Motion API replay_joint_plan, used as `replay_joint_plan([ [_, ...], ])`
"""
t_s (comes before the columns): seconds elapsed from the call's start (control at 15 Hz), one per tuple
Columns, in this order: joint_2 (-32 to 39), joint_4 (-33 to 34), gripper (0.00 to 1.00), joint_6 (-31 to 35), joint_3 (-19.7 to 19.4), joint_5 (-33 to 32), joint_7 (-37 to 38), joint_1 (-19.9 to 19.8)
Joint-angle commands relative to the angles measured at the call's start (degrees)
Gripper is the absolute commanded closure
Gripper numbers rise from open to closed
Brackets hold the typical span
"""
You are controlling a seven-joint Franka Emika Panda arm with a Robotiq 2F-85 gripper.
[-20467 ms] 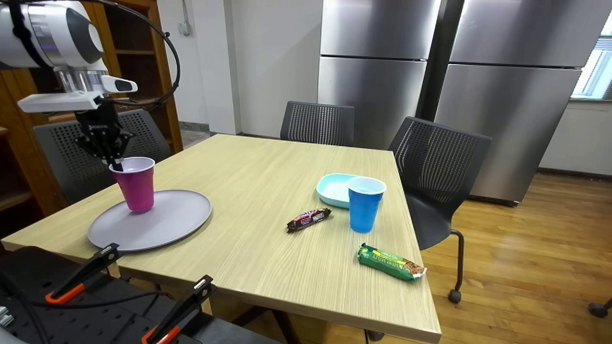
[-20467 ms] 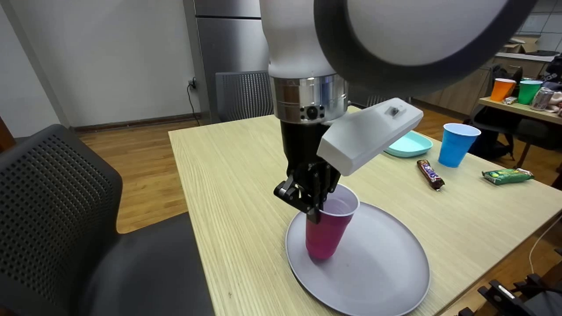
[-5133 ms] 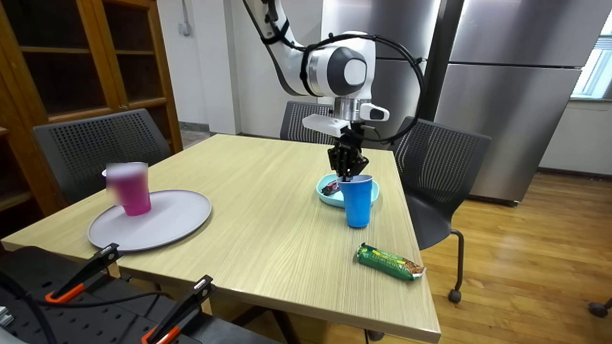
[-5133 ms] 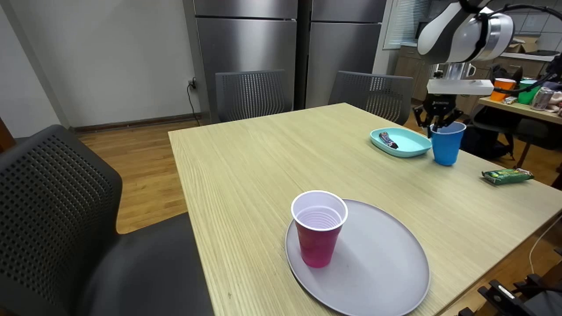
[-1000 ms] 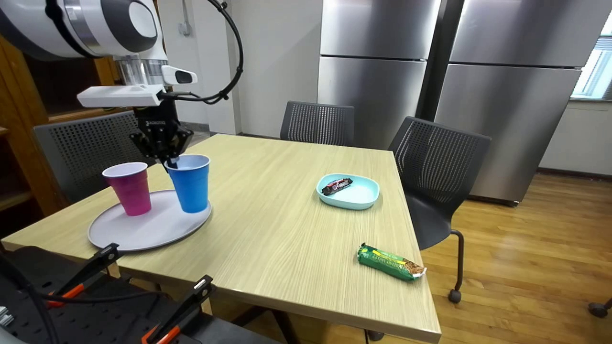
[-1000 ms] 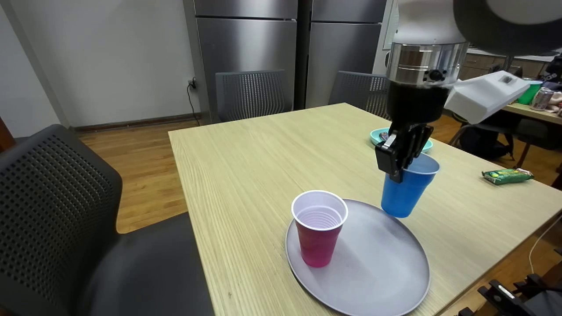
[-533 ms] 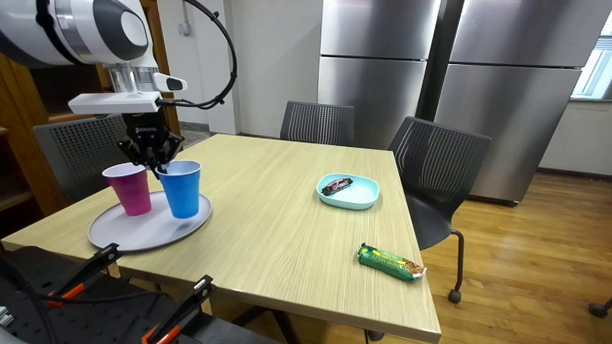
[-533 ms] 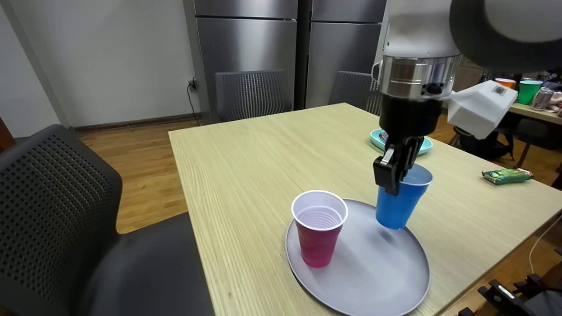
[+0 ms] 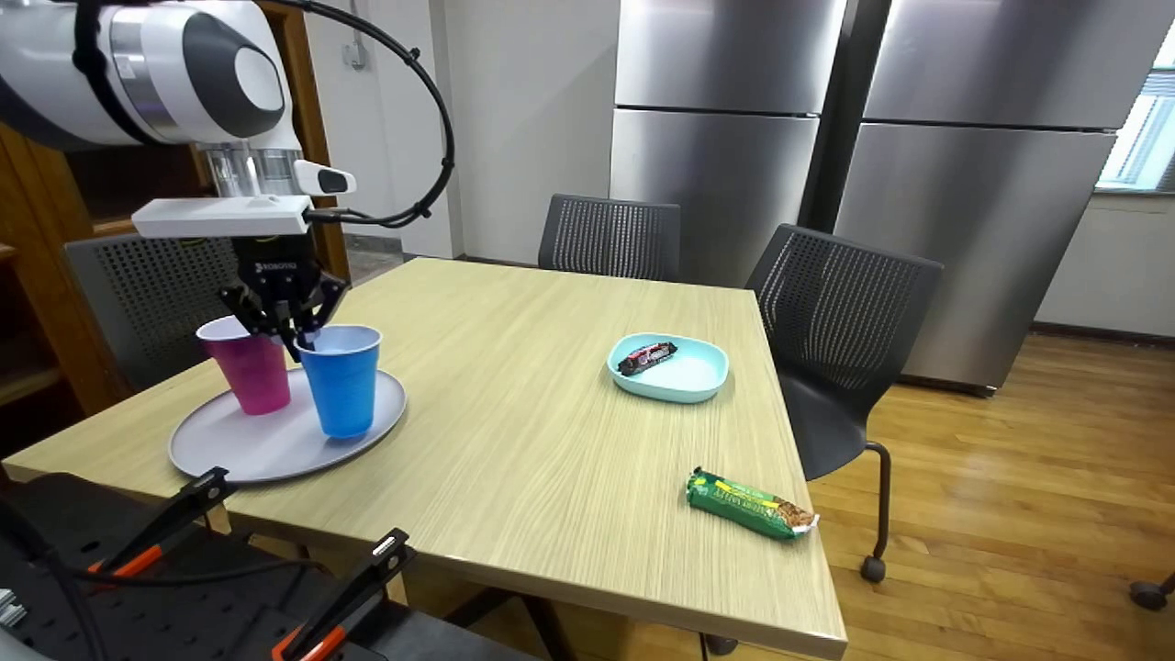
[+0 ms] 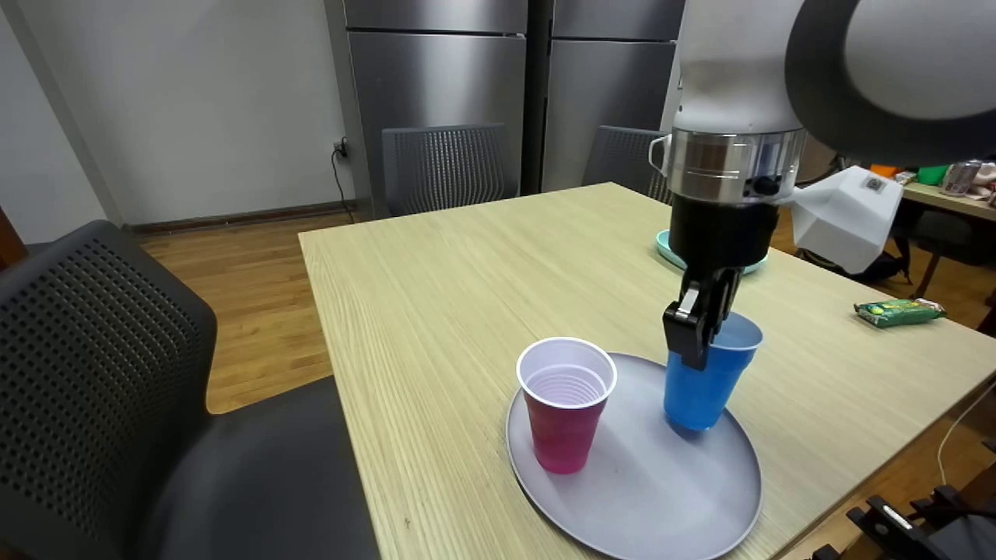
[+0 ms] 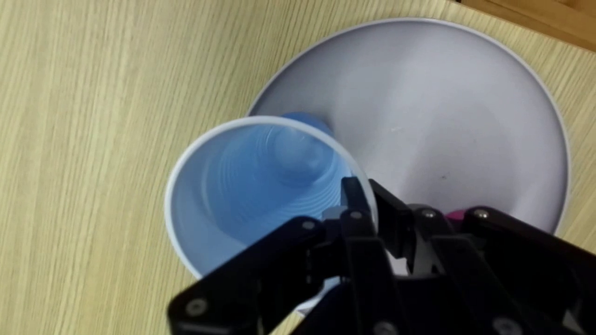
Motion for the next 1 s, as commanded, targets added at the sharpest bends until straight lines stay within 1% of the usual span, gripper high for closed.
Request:
replay_joint_plan([
  [0.0, -0.5, -0.4, 0.61, 0.7, 0.8, 1.7, -2.4, 0.0],
  [0.07, -0.6, -0.5, 0.55, 0.9, 0.9, 2.2, -3.0, -0.1],
  [0.4, -1.4, -0.9, 0.16, 1.0, 1.2, 4.6, -5.2, -0.2],
  [0.53, -1.8, -0.9, 0.02, 0.7, 1.4, 7.2, -7.4, -0.5],
  [0.6, -2.2, -1.0, 0.00, 0.4, 1.6, 9.3, -9.2, -0.7],
  [0.8, -4.4, -1.2, 0.00, -0.7, 1.6, 15.8, -14.9, -1.1],
  [0.93, -6.0, -0.8, 0.00, -1.9, 1.3, 21.5, -18.6, -1.3],
])
